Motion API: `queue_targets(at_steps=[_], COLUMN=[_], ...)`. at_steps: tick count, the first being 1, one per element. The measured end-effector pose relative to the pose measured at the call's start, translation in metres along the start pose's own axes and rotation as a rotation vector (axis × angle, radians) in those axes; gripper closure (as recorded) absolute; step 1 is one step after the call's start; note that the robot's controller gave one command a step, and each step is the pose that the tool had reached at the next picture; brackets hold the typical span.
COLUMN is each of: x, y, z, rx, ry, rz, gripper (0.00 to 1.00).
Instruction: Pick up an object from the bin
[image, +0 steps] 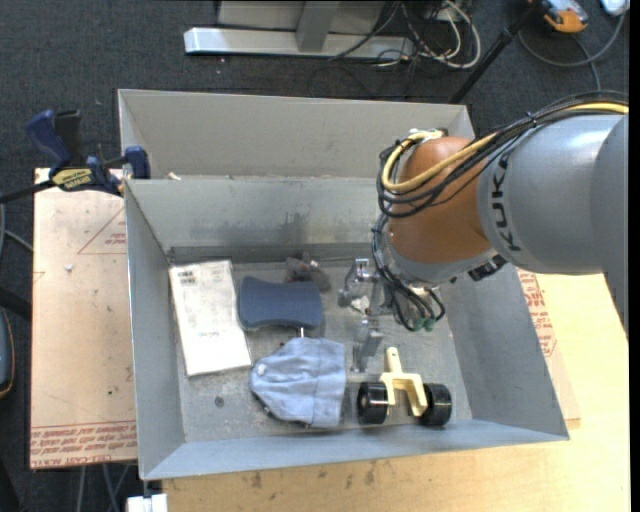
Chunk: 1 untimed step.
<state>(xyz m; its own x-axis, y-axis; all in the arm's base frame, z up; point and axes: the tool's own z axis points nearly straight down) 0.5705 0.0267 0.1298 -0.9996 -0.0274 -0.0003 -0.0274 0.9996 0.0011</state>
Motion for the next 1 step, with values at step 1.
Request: queue_targets(at_steps=[1], x=[0.0], y=[0.0], z=[0.0], rx=[0.0], ry=[0.0], rz=[0.0], gripper=[0.0])
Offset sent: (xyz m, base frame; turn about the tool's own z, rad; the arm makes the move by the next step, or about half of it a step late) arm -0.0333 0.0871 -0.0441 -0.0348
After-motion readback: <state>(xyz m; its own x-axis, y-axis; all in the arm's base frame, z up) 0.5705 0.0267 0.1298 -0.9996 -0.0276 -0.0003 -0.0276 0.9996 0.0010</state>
